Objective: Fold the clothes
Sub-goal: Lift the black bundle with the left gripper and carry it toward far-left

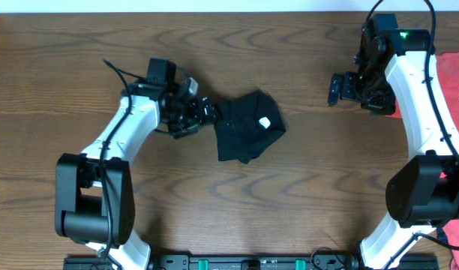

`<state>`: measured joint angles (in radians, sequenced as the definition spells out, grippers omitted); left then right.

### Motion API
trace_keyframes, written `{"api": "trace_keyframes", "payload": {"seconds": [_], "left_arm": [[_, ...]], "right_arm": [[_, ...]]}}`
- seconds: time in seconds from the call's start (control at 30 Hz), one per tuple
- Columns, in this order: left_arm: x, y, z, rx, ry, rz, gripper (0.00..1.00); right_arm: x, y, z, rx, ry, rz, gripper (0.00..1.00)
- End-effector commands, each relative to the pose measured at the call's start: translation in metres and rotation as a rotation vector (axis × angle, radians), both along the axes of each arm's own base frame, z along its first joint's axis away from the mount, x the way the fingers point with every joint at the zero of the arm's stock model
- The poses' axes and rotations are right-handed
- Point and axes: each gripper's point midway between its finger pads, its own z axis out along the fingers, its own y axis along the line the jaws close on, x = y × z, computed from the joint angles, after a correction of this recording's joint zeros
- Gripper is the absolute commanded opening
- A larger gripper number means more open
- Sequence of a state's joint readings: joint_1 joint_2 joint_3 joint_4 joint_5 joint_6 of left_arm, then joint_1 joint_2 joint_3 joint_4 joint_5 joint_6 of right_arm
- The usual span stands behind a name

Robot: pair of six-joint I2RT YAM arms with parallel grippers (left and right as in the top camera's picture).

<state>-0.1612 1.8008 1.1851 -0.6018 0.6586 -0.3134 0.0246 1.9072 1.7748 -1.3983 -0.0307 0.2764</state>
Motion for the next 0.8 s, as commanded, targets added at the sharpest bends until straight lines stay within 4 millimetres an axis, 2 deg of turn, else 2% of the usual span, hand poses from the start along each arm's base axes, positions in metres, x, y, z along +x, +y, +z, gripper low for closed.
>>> {"api": "trace_keyframes", "payload": {"seconds": [0.0, 0.1, 0.33, 0.5, 0.63, 0.7, 0.77], "left_arm": [[-0.010, -0.011, -0.013, -0.059, 0.028, -0.022, 0.90], [-0.012, -0.011, -0.029, -0.067, 0.039, -0.014, 0.90], [-0.010, -0.027, -0.066, -0.182, 0.075, -0.033, 0.91], [0.004, -0.052, -0.075, -0.399, 0.060, -0.064, 0.91], [0.007, -0.059, -0.080, -0.476, 0.067, -0.068, 0.75], [0.008, -0.060, -0.079, -0.485, 0.058, -0.074, 0.75], [0.009, -0.063, -0.070, -0.527, 0.036, -0.098, 0.83]], "right_arm": [[0.004, -0.001, 0.009, 0.003, -0.029, 0.014, 0.99], [0.003, -0.001, 0.009, 0.003, -0.029, 0.019, 0.99], [0.001, -0.001, 0.008, 0.003, -0.018, 0.020, 0.99], [-0.002, -0.001, 0.008, 0.003, -0.008, 0.020, 0.99], [-0.004, -0.001, 0.008, 0.003, 0.001, 0.020, 0.99], [-0.004, -0.001, 0.008, 0.003, 0.002, 0.020, 0.99], [-0.004, 0.000, 0.008, 0.003, 0.002, 0.021, 0.99]]}}
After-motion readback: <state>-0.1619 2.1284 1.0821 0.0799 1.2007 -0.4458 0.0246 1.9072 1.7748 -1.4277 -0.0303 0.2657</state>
